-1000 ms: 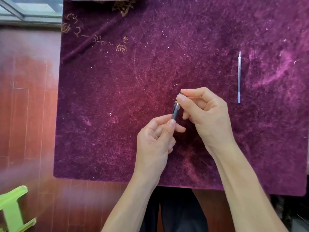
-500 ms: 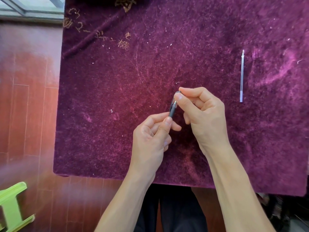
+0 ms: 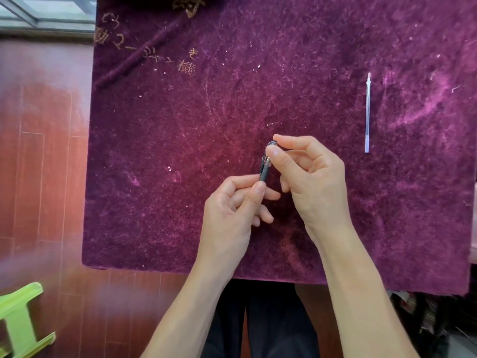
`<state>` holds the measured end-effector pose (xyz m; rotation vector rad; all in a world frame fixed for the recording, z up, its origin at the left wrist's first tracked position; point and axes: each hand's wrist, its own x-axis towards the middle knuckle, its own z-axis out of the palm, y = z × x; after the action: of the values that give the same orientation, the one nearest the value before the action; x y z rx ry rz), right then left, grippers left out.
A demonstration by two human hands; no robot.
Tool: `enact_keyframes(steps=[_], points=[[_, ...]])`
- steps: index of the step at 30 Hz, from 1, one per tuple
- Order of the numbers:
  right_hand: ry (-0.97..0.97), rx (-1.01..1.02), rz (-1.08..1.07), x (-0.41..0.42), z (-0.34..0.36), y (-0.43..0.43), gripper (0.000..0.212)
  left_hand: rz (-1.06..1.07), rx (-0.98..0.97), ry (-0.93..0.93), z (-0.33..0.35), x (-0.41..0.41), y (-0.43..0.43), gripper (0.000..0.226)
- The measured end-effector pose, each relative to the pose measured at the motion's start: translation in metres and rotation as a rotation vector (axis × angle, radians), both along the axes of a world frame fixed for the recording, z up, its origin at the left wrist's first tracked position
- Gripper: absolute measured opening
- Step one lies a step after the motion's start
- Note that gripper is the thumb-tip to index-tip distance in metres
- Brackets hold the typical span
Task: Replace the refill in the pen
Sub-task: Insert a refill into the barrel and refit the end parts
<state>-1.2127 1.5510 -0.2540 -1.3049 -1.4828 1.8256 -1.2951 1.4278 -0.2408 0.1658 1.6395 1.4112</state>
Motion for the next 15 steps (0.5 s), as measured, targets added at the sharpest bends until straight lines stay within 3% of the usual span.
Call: enact_keyframes(steps=[7, 15], points=[[-0.024, 0.017, -0.052, 0.003, 0.001, 0.004, 0.013, -0.135, -0.141, 0.201, 0.008, -0.012, 0.010, 0.011], [-0.158, -0.065, -0.040, 0.010, 0.003, 0.007, 0.012, -0.148, -0.242, 0.250, 0.012, -0.017, 0.031, 0.013]])
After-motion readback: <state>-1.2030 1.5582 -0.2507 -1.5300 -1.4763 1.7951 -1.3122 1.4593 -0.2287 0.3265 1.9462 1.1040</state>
